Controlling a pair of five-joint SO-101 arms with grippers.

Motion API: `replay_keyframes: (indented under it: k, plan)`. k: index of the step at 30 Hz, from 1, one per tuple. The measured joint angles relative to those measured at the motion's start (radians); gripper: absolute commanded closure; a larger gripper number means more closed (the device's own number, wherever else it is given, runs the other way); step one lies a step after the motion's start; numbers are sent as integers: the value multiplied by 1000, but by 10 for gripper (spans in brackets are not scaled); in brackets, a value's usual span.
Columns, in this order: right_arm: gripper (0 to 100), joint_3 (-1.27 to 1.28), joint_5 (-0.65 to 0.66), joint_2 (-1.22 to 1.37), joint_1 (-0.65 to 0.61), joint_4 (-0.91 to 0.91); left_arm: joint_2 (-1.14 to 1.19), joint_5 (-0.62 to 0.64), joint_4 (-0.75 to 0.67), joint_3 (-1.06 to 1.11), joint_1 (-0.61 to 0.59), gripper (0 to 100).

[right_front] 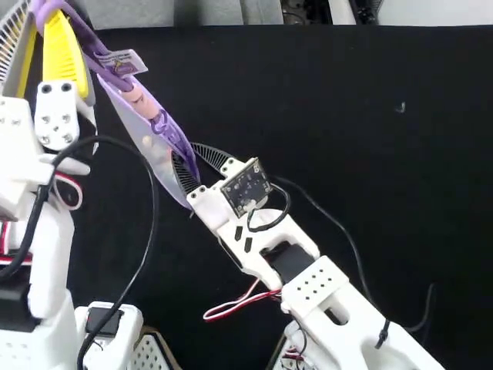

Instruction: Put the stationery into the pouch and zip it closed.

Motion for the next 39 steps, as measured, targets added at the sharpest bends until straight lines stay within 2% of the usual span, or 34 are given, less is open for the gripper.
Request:
replay_keyframes:
  k: [3, 8, 14, 19, 25, 39]
  plan:
    - [988, 0, 0, 0, 0, 0, 11, -3, 0, -2, -25, 972]
    - [988, -2, 0, 0, 0, 0, 18, -6, -17, 5, -152, 972]
    - [988, -2, 0, 0, 0, 0, 18, -8, -173, 153, -273, 971]
    - [988, 0, 0, 0, 0, 2, 44, -35, -315, 279, -319, 971]
    - [988, 0, 0, 0, 0, 8, 195, -89, -428, 310, -382, 971]
    - [988, 0, 35, 0, 0, 8, 568, -92, -687, 311, -471, 971]
